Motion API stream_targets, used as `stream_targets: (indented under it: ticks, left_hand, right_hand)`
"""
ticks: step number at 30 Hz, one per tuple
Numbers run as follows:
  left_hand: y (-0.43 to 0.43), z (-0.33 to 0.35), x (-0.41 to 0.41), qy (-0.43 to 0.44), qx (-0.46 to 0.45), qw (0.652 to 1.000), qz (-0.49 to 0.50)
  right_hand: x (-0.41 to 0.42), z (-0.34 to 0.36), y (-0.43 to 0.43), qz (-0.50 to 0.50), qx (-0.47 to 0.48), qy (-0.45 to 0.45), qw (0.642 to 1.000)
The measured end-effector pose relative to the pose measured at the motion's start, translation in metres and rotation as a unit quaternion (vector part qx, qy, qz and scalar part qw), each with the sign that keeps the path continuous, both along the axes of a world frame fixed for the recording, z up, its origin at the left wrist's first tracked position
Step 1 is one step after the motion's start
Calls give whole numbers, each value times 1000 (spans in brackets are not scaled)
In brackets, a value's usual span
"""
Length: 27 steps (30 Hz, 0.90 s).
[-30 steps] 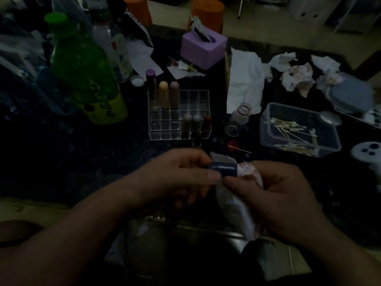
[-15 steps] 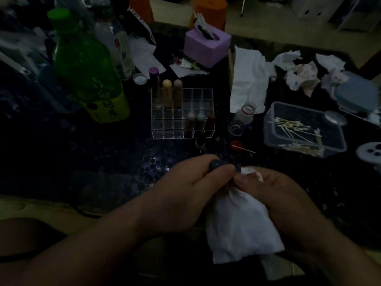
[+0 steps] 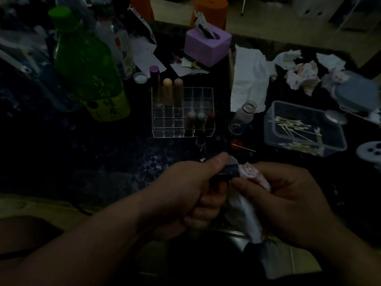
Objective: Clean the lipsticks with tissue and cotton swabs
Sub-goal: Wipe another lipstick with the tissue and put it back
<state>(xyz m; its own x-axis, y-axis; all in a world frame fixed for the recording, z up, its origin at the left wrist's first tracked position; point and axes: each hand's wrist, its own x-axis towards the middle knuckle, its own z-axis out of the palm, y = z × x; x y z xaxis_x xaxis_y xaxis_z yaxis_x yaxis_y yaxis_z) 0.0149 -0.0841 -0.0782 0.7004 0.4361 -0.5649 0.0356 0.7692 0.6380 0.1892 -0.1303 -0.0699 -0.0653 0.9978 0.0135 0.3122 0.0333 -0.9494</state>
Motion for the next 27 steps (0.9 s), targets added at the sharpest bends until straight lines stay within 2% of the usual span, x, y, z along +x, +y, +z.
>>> stream_targets:
  ticks: [3,5,6,8,10,11,12,13,14,16,17,18,20,23,25,27]
  left_hand:
    - [-2,0,5,26,89,993,73]
    - [-3,-3,2,90,251,960,81]
    - [-3,-7,0,133,360,921,69]
    - [-2,-15,-6,200,548,812,27]
    - [0,-20,-9,244,655,715,3]
    - [0,-21,-8,255,686,681,5]
    - [0,-22,-7,257,703,663,15]
    - [0,-21,-6,250,694,675,25]
    - [1,-18,-5,238,645,725,35]
    - [8,-7,-3,199,422,884,40]
    - [10,-2,-2,173,275,946,12]
    - [11,1,-2,139,150,978,-28]
    - [8,1,-3,57,28,996,-65]
    - [5,3,0,-21,-32,999,-17]
    - [2,3,2,-11,34,999,17]
    - [1,1,2,29,145,988,37]
  right_hand:
    - [-2,2,5,-28,-65,43,997]
    - [-6,4,6,-48,-125,112,985]
    - [-7,4,6,-50,-161,155,973]
    - [-10,5,5,-49,-234,247,939]
    - [-9,8,5,-47,-279,309,908]
    - [-8,10,5,-49,-286,321,902]
    - [-7,11,6,-53,-279,319,904]
    - [-5,12,7,-58,-258,292,919]
    - [-3,12,7,-64,-222,239,943]
    - [0,11,7,-66,-122,118,983]
    - [1,9,6,-63,-74,77,992]
    - [1,7,4,-60,-36,53,996]
    - [0,1,1,-49,4,34,998]
    - [0,-5,1,-40,27,-21,999]
    - [0,-4,3,-44,28,-26,998]
    - [-3,0,3,-54,20,-1,998]
